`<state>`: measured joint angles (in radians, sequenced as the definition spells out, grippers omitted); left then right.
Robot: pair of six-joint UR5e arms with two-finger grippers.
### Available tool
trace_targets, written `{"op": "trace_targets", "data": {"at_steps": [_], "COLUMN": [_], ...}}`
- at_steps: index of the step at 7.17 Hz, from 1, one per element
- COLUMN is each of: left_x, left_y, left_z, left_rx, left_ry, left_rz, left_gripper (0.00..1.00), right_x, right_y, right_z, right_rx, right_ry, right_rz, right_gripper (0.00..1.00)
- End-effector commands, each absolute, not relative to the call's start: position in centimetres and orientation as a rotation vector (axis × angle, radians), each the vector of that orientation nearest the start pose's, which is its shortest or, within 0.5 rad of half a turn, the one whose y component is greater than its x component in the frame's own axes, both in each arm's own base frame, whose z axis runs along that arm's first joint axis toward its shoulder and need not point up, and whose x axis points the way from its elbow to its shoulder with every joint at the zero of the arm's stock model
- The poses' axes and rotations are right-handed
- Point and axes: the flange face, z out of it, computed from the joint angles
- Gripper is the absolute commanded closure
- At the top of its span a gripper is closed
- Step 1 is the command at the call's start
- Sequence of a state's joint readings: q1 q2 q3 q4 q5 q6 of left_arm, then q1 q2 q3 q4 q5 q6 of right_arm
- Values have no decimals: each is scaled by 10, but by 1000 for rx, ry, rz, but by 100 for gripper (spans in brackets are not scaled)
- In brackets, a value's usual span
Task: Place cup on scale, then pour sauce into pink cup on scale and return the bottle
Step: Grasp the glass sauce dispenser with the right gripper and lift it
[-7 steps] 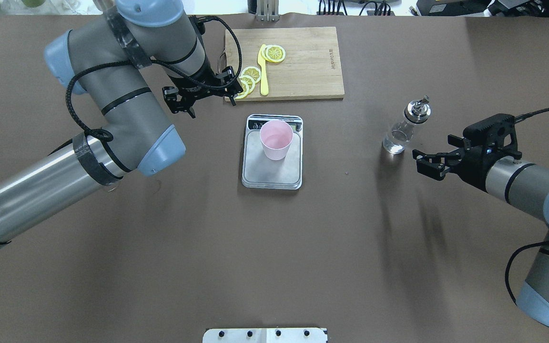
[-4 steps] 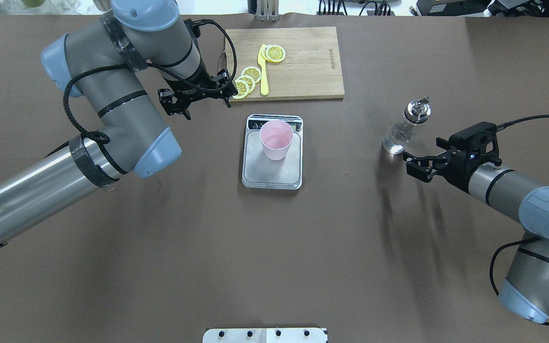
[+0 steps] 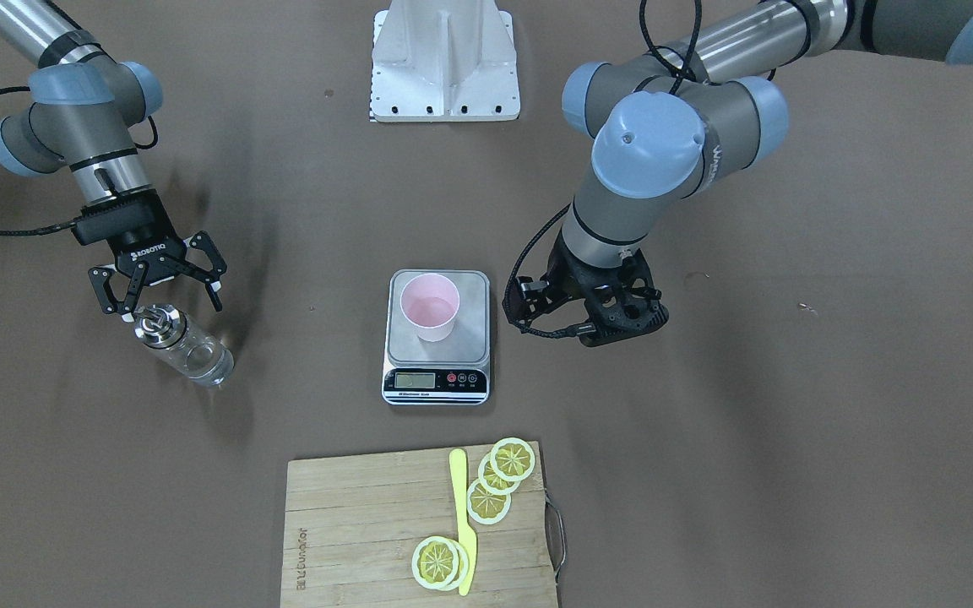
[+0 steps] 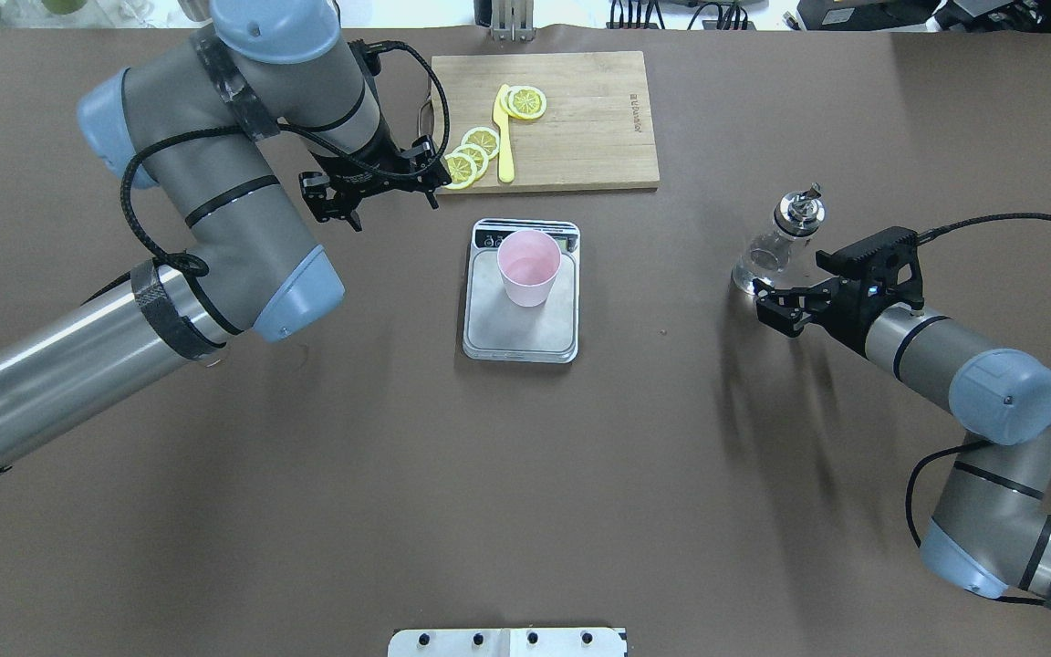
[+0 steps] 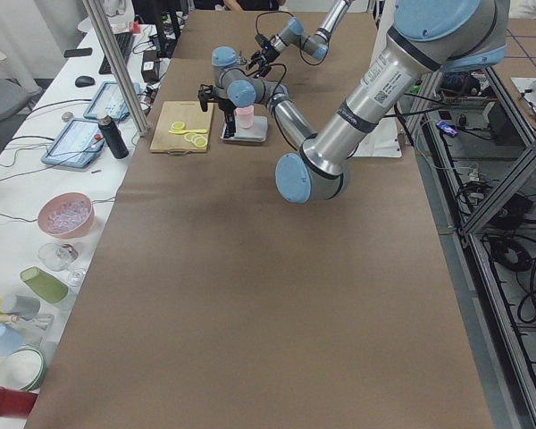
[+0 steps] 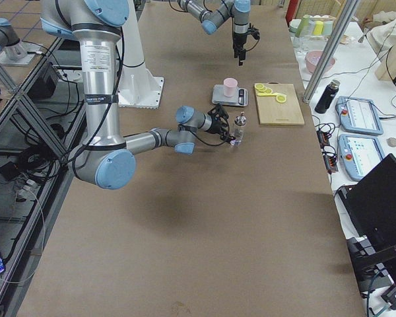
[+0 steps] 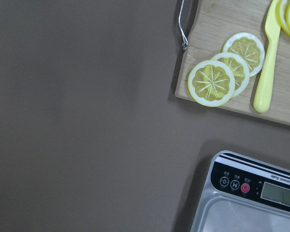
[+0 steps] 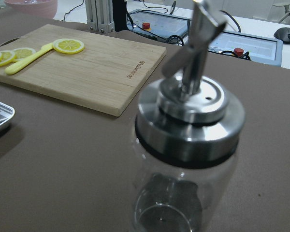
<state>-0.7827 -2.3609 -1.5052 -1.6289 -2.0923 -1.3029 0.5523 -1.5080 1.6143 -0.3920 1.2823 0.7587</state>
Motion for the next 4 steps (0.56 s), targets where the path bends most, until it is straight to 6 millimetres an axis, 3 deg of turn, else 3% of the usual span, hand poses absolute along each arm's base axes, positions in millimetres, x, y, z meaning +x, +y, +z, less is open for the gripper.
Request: {"op": "trace_targets", "data": {"at_steps": [1,3,4], "left_x": [456,455,455], "left_y": [-573,-575,-575], "left_z": [194,194,194], "left_rx": [-42,-29,-27], "left_ry": [909,905,904], "left_rz": [-274,-278,-278], "left_gripper": [1,1,1], "right_x": [-381,-382,-384], "right_y": [-427,-437,-442], "right_z": [473,473,468], "right_rx": [1011,1022,1032], "right_ry": [-827,-811,-813], "right_rz": [-25,-27,-24], "right_gripper": [2,3,8]}}
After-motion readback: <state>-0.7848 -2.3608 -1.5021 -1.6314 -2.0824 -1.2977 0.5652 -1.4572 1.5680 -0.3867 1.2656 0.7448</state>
